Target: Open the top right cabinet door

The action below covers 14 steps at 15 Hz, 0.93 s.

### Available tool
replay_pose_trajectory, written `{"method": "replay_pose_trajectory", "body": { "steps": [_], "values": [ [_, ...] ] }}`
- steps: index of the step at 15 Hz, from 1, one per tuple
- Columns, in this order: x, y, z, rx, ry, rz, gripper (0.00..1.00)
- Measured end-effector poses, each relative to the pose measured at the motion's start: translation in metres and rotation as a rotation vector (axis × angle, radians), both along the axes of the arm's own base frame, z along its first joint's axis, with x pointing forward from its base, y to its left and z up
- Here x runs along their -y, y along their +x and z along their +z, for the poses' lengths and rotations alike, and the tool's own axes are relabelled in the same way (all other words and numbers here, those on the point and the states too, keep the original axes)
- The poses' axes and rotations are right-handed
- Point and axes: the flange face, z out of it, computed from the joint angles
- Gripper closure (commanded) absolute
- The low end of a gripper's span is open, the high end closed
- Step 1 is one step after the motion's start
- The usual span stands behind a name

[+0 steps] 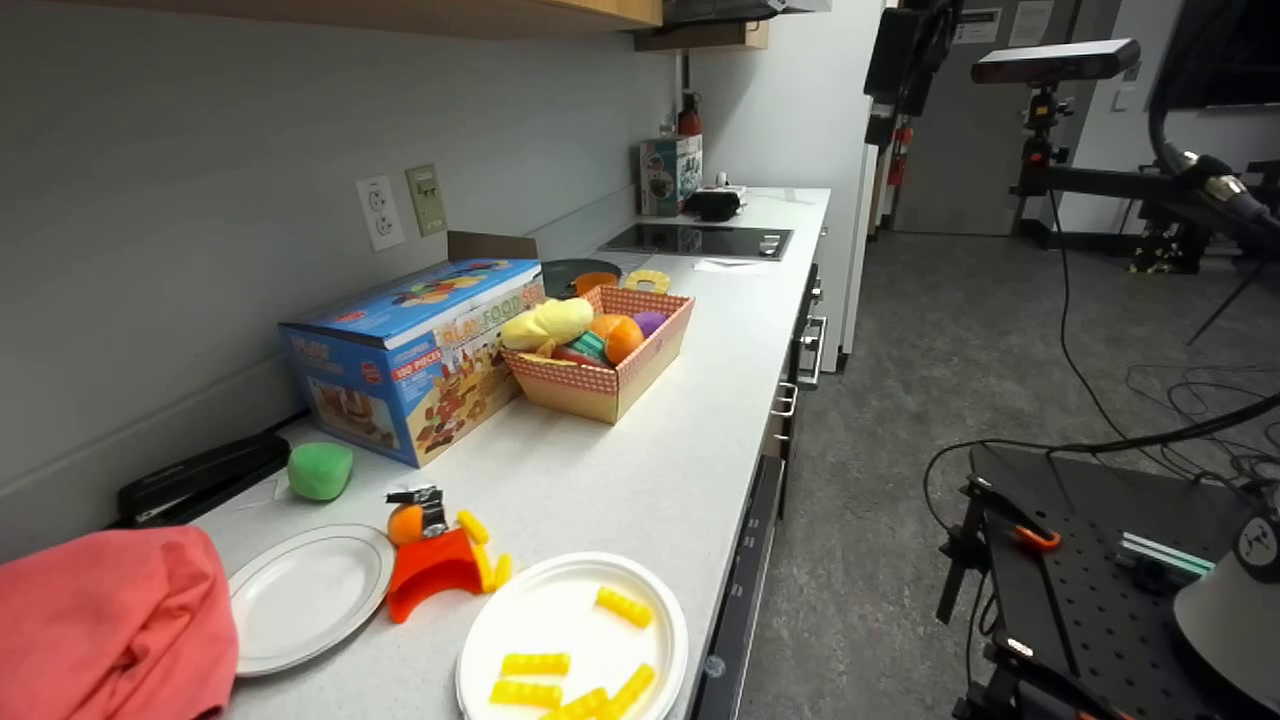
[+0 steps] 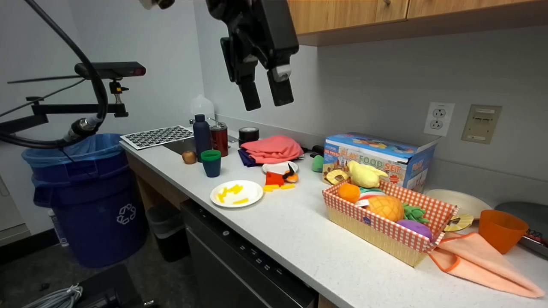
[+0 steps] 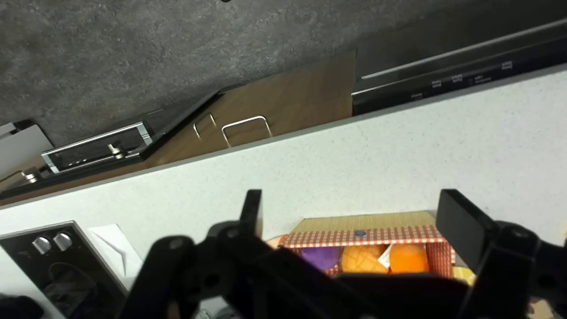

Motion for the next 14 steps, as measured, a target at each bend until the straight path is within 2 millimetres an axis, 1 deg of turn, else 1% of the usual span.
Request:
{"method": "replay_pose_trajectory", "body": {
  "steps": [6,8,14],
  "values": [
    [-0.001,0.016,0.001,0.226,-0.003,-0.141,0.0],
    [-0.002,0.017,-0.002,0.233,-0.004,-0.153,0.0],
    [-0.002,0.017,-0.002,0.232,-0.003,-0.153,0.0]
  ]
}}
